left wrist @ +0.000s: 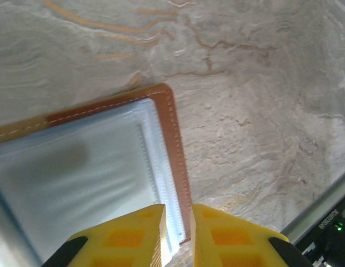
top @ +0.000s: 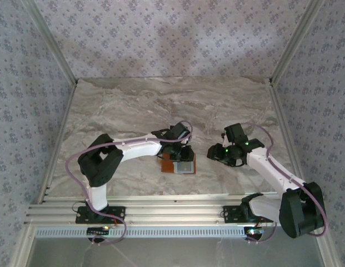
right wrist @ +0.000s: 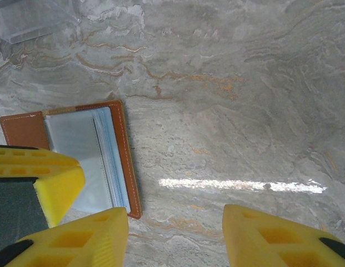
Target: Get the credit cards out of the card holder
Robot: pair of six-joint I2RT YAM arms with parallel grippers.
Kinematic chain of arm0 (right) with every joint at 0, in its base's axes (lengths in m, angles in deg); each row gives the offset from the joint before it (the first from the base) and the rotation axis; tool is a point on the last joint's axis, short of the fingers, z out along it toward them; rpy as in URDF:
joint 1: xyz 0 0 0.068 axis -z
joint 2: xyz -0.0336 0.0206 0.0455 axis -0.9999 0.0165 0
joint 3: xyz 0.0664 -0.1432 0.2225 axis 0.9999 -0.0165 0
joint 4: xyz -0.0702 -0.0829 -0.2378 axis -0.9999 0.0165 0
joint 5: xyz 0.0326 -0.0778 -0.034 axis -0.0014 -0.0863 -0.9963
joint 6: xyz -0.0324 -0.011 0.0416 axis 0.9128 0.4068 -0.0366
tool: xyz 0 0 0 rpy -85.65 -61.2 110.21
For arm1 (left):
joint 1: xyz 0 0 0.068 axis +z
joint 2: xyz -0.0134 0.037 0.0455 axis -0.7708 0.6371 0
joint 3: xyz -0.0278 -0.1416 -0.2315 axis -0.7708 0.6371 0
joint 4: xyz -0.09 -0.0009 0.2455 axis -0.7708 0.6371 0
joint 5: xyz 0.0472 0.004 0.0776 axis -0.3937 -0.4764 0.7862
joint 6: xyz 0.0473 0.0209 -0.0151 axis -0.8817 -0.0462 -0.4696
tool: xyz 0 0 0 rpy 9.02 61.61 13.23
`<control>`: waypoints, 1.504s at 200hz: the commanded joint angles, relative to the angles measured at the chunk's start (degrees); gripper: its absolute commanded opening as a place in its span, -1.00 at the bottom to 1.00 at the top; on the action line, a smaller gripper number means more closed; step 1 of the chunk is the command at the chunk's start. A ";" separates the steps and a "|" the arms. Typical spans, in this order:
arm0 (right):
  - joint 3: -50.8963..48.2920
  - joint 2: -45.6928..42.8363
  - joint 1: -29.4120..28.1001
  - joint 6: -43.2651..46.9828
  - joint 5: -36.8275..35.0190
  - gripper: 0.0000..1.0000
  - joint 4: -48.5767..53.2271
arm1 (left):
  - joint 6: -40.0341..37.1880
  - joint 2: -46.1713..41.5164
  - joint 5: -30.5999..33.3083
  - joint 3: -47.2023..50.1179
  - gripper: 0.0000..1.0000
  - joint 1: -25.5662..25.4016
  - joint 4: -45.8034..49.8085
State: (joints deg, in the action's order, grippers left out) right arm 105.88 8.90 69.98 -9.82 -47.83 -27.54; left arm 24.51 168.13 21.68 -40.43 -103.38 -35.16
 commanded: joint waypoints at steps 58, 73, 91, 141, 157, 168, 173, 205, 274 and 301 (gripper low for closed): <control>1.27 0.35 -0.37 -0.65 -1.23 -0.01 0.72 | 0.46 2.43 -0.95 -0.14 -0.57 -0.23 -0.33; 1.28 0.55 -0.38 -0.65 -1.28 -0.01 0.63 | 0.84 3.16 -1.98 0.71 -0.56 0.10 -1.70; 1.29 0.60 -0.43 -0.57 -1.19 -0.01 0.71 | 1.12 3.05 -2.13 1.77 -0.53 0.39 -2.34; 1.30 0.65 -0.40 -0.62 -1.36 -0.01 0.68 | -1.79 0.74 3.24 1.54 -0.40 0.48 4.57; 1.35 0.74 -0.53 -0.59 -1.39 -0.01 0.59 | -2.60 0.17 4.76 1.41 -0.37 0.47 6.70; 1.35 0.81 -0.47 -0.65 -1.31 -0.01 0.63 | -3.16 -0.12 6.10 1.12 -0.34 0.39 8.49; 1.31 0.83 -0.52 -0.66 -1.37 -0.01 0.59 | -3.46 -0.27 6.91 0.94 -0.34 0.32 9.18; 1.54 0.69 -0.60 -0.57 -1.40 -0.01 0.89 | -5.57 -0.59 12.22 -1.41 -0.30 -0.55 15.26; 1.45 0.47 -0.57 -0.42 -1.57 0.00 1.51 | -8.72 3.10 23.74 -11.13 -0.18 -4.28 30.27; 1.60 0.39 -0.60 -0.39 -1.65 0.01 1.72 | -9.78 5.05 26.99 -14.21 -0.14 -5.50 33.98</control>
State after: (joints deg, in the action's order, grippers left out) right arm 105.88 9.49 69.76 -9.82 -48.26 -27.48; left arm 16.84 170.75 43.10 -51.54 -107.77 -8.93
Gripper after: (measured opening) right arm 0.501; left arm 0.422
